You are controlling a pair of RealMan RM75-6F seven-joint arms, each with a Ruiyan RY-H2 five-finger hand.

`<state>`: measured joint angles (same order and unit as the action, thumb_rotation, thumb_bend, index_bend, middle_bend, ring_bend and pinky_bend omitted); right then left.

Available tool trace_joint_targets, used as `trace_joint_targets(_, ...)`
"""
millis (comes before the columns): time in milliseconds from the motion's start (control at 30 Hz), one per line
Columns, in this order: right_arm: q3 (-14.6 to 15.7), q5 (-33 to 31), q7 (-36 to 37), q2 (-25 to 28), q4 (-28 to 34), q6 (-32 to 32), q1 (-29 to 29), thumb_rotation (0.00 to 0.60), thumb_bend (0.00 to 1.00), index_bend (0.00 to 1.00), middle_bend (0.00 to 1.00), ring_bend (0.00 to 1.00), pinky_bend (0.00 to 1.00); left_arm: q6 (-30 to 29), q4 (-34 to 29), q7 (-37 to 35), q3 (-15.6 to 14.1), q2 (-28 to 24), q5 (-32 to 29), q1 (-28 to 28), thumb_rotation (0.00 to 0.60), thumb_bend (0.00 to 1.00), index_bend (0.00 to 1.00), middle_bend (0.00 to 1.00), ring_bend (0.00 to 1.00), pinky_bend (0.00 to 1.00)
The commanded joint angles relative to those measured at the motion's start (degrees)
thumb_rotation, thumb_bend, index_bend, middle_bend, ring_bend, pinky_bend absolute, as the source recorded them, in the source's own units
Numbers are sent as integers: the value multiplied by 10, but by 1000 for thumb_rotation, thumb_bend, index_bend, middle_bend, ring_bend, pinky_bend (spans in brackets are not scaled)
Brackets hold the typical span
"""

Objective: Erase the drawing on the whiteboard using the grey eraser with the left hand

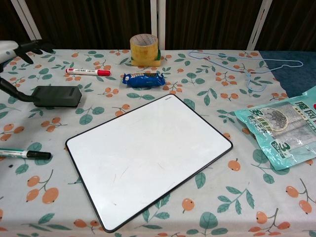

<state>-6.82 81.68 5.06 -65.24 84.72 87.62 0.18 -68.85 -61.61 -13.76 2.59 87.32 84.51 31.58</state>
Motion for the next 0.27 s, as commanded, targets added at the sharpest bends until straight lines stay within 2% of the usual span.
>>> trace_joint_targets(33,0,1,-10,-5,-12,-5,5,600,282,0,0,0,0,-106,-162,108,-14,-109,-11,-87,459,0,81,87,91,219)
trace_joint_targets(133,-2,5,-24,-14,-30,-8,13,600,278,0,0,0,0,-154,-208,150,-35,-147,-13,-137,428,0,84,87,88,214)
trace_joint_targets(267,-4,10,-39,-24,-49,-14,25,600,269,0,0,0,0,-193,-224,178,-57,-169,-11,-186,425,0,84,87,82,212)
